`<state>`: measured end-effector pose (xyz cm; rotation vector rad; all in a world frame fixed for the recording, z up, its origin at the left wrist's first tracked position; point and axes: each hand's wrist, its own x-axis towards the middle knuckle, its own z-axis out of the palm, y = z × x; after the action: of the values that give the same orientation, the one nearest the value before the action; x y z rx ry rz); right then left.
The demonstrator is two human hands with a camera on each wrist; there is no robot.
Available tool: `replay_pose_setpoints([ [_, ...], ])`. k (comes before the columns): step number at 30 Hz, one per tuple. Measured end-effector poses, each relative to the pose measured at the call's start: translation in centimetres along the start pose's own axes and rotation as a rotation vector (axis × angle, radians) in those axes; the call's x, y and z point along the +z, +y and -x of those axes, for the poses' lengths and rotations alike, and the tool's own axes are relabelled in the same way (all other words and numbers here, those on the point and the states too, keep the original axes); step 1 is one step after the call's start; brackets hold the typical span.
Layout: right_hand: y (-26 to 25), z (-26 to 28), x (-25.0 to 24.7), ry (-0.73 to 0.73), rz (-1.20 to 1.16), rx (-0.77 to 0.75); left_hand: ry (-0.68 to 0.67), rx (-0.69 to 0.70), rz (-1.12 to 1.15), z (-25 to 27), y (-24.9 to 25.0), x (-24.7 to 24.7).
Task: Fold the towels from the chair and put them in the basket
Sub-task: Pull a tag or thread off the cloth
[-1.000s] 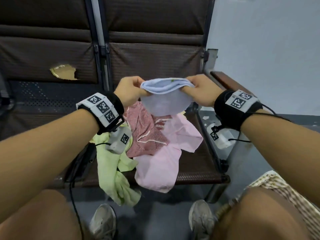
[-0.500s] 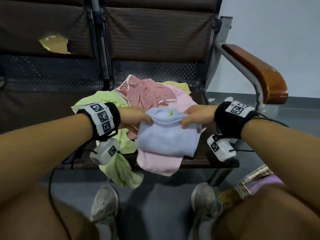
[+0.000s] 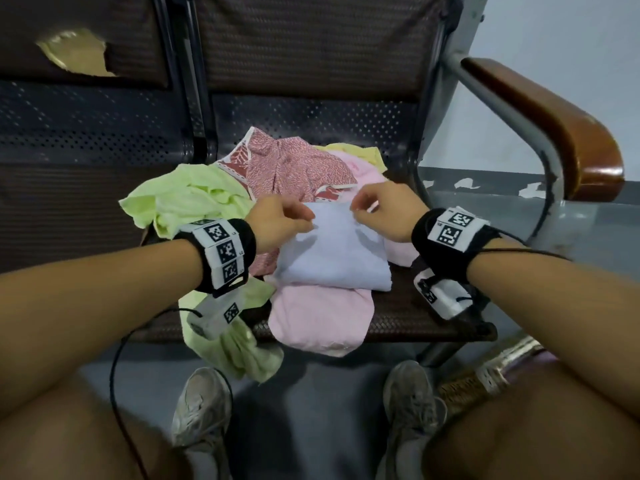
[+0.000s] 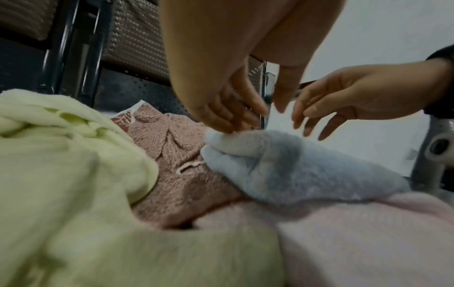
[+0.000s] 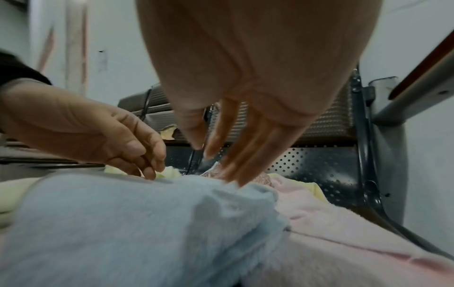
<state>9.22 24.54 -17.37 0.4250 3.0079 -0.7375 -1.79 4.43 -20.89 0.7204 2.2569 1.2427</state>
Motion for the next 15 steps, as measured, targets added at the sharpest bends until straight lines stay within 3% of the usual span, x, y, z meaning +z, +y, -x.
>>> replay_pose_setpoints([
  [3, 0.0, 2.0, 1.0, -0.275, 0.116, -0.075, -0.214, 0.045, -0.073, 1.3, -0.5, 0.5],
  [7, 0.3, 3.3, 1.9, -0.328, 0.244, -0.125, -0.327, 0.090, -0.457, 1.9, -1.5, 0.5],
  [10, 0.6, 3.7, 2.5, -0.337, 0.355, -0.200, -0.223, 0.112, -0.468, 2.3, -1.9, 0.7],
  [12, 0.6, 4.0, 2.4, -0.284, 0.307, -0.208, -0.128, 0.129, -0.467, 2.5, -1.6, 0.6],
  [15, 0.5, 4.2, 1.3, -0.211, 0.216, -0.150, -0.105, 0.095, -0.295, 2.5, -1.1, -0.2],
])
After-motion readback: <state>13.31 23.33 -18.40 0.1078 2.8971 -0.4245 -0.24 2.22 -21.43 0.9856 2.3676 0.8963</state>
